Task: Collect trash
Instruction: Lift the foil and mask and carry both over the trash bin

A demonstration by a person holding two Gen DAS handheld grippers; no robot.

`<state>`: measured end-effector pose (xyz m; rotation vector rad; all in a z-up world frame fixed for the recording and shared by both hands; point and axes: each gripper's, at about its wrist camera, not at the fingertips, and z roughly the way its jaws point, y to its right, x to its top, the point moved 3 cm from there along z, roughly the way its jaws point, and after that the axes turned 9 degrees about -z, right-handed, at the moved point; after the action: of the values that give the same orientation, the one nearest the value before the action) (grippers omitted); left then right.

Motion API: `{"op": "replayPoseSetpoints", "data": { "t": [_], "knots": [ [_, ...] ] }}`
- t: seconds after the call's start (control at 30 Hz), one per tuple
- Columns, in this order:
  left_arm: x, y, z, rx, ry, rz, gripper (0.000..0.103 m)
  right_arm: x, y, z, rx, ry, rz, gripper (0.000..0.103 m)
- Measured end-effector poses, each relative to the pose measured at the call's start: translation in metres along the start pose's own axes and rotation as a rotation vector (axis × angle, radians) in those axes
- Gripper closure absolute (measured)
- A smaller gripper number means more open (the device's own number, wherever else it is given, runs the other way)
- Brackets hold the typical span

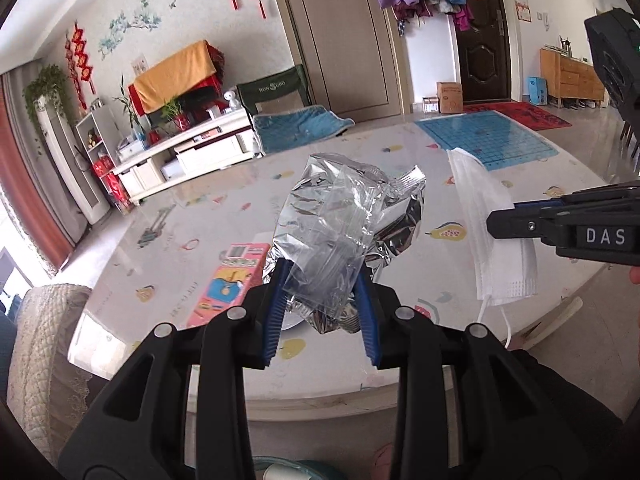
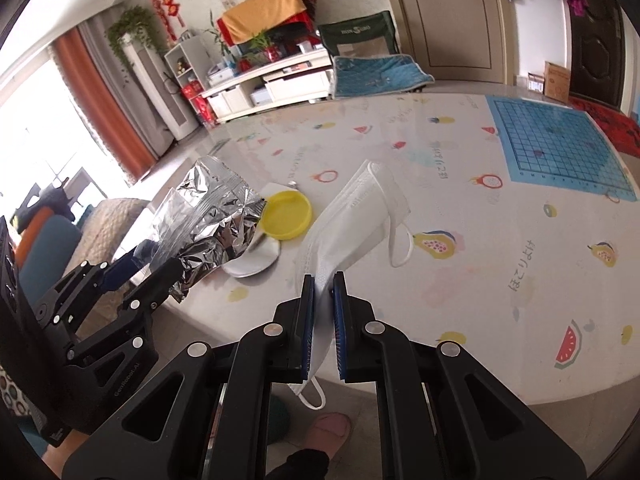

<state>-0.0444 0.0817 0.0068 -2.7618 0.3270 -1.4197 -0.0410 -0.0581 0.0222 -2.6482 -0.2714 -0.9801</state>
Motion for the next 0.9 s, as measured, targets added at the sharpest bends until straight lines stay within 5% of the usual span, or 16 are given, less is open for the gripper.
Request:
{"op": "replayPoseSetpoints", "data": {
  "t": [0.43,0.9],
  "knots": [
    [-0.032,-0.075,-0.069,0.072,0.013,-0.093,0.073,-0.015,-0.092,-0.019,0.082,-0.013,-0.137,0.093],
    [-0.157,-0.166,-0.093,0.190,-0.170,-0.283,0.073,-0.084,-0.220,0.046,0.297,-0.190,-0.261,0.093]
  ]
}}
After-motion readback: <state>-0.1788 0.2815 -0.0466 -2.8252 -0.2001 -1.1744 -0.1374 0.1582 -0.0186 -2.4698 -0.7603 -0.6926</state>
